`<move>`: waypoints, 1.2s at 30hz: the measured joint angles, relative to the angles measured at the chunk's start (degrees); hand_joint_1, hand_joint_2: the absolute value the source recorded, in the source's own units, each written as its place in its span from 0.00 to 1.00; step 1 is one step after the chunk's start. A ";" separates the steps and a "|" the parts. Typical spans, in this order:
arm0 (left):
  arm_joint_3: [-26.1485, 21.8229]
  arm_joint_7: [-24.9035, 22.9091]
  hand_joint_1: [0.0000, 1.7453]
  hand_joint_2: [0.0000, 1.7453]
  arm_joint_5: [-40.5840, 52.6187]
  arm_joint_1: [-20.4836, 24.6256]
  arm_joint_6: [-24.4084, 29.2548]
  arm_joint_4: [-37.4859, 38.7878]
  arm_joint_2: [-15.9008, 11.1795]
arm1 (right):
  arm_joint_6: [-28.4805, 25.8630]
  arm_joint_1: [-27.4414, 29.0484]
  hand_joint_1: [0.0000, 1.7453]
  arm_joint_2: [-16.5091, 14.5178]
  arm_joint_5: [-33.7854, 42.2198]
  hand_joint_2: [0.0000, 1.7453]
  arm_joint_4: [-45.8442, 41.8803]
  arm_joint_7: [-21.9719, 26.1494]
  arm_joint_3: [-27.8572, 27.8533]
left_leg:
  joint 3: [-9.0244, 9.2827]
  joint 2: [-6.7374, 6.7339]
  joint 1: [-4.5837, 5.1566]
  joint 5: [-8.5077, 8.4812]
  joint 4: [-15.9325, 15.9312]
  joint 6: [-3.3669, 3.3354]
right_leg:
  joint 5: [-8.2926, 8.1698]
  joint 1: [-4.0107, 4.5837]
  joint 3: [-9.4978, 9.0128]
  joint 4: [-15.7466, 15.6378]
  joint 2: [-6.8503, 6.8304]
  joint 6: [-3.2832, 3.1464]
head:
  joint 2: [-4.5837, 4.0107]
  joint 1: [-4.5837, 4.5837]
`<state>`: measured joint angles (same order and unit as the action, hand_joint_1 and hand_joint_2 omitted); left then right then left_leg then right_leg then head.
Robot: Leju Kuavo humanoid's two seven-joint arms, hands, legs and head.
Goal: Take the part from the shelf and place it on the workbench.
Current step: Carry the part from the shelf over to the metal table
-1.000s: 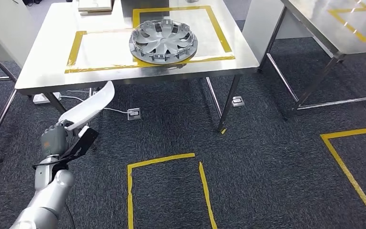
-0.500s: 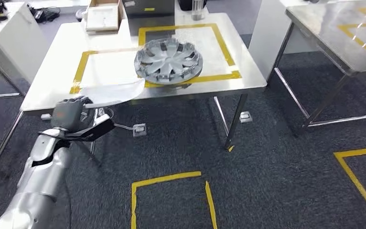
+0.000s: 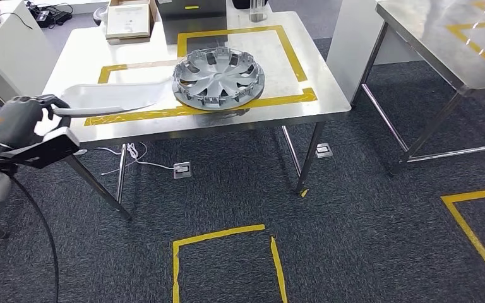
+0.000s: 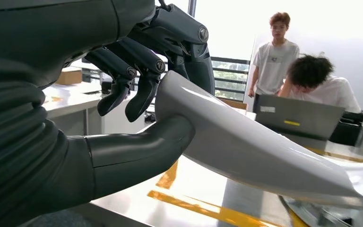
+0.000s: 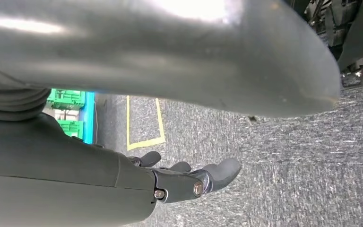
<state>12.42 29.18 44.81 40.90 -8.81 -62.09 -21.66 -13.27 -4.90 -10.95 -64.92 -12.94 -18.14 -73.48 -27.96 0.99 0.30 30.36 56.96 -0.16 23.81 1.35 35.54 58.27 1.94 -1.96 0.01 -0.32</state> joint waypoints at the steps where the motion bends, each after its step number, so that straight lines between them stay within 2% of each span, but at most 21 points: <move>1: -0.34 0.16 0.89 1.00 -1.45 -0.89 -0.39 -1.48 -2.34 | 0.02 0.08 0.00 0.00 0.01 0.00 0.00 -0.01 -0.09 | 0.02 -0.06 0.00 0.02 0.00 0.03 | 0.01 0.00 0.01 0.00 0.06 -0.01 | 0.00 -0.01; 4: -2.50 -0.05 0.89 1.00 -3.84 -4.89 -0.76 -5.98 -8.66 | 0.03 0.27 0.00 -0.04 0.04 0.00 0.00 -0.01 -0.40 | 0.03 -0.12 0.01 0.05 -0.01 0.08 | 0.06 0.01 0.01 0.01 0.09 -0.09 | -0.01 0.00; 9: -8.90 -1.58 0.89 1.00 -6.71 -11.73 -2.19 -11.12 -16.67 | 0.01 0.30 0.00 -0.09 -0.22 0.00 0.00 -0.01 -0.74 | 0.01 -0.11 0.01 0.07 0.00 0.12 | 0.10 0.02 0.02 0.02 0.09 -0.14 | 0.01 0.01; 12: -12.83 -1.94 0.89 1.00 -7.39 -13.27 -2.50 -11.68 -20.61 | 0.00 0.30 0.00 -0.09 -0.54 0.00 0.00 -0.01 -0.75 | 0.00 -0.08 0.02 0.09 0.01 0.14 | 0.11 0.02 0.01 0.00 0.07 -0.15 | 0.00 0.01; 16: -16.55 -2.01 0.89 1.00 -6.58 -14.22 -1.11 -11.47 -24.04 | 0.01 0.23 0.00 -0.09 -1.01 0.00 0.00 0.00 -0.73 | -0.02 -0.03 0.03 0.10 0.05 0.13 | 0.11 0.00 -0.02 -0.03 0.03 -0.16 | 0.01 0.01; 21: -18.82 -1.51 0.89 1.00 -6.85 -16.01 -1.40 -11.80 -26.76 | 0.10 0.03 0.00 -0.09 -1.64 0.00 0.00 -0.01 -0.73 | -0.04 -0.04 0.04 0.12 0.11 0.13 | 0.11 0.00 -0.02 -0.03 0.03 -0.16 | 0.01 0.01; 26: -20.30 -1.17 0.89 1.00 -7.41 -18.75 -1.41 -12.90 -27.23 | 0.26 -0.05 0.00 -0.09 -1.79 0.00 0.00 -0.01 -0.73 | -0.05 -0.03 0.06 0.13 0.15 0.11 | 0.10 -0.02 -0.03 -0.04 0.02 -0.15 | 0.00 0.01; 28: -20.46 -0.96 0.89 1.00 -7.06 -19.23 -0.84 -13.05 -27.22 | 0.26 -0.05 0.00 -0.14 -1.86 0.00 0.00 -0.01 -0.73 | -0.09 -0.03 0.22 0.16 0.26 -0.15 | -0.06 -0.10 -0.06 -0.26 0.05 0.18 | 0.00 0.00; 31: -20.61 -0.59 0.89 1.00 -6.34 -19.18 0.19 -13.06 -27.10 | 0.20 -0.14 0.00 -0.17 -1.94 0.00 0.00 -0.01 -0.72 | 0.60 -0.33 -0.28 -0.49 -0.68 -0.71 | 0.44 0.03 0.40 0.50 -0.23 0.96 | 0.00 0.08; 33: -20.64 -0.56 0.89 1.00 -5.80 -18.99 0.43 -13.00 -26.88 | 0.16 -0.17 0.00 -0.18 -1.94 0.00 0.00 -0.01 -0.70 | 0.99 -0.64 -0.60 -0.80 -1.15 -0.89 | 3.01 -0.27 3.07 5.84 -0.78 1.59 | 0.00 0.21; 35: -20.64 -0.60 0.89 1.00 -5.16 -18.84 0.70 -12.80 -26.54 | 0.15 -0.14 0.00 -0.20 -1.99 0.00 0.00 -0.01 -0.71 | 0.99 -0.80 -0.72 -0.69 -1.11 -0.81 | 5.71 -0.89 7.25 13.55 -1.03 2.19 | 0.01 0.26; 36: -20.63 -0.62 0.89 1.00 -4.85 -18.79 0.89 -12.63 -26.32 | 0.16 -0.12 0.00 -0.20 -2.04 0.00 0.00 -0.02 -0.70 | 1.05 -0.86 -0.81 -0.54 -1.06 -0.67 | 5.84 -1.18 8.57 15.58 -1.09 2.45 | 0.01 0.25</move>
<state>-8.21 28.56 39.96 22.10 -7.92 -74.72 -47.98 -13.11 -5.02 -11.15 -66.96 -12.94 -18.16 -74.18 -26.91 0.13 -0.51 29.82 55.91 -0.83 29.64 0.17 44.11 73.85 0.85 0.49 0.02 -0.07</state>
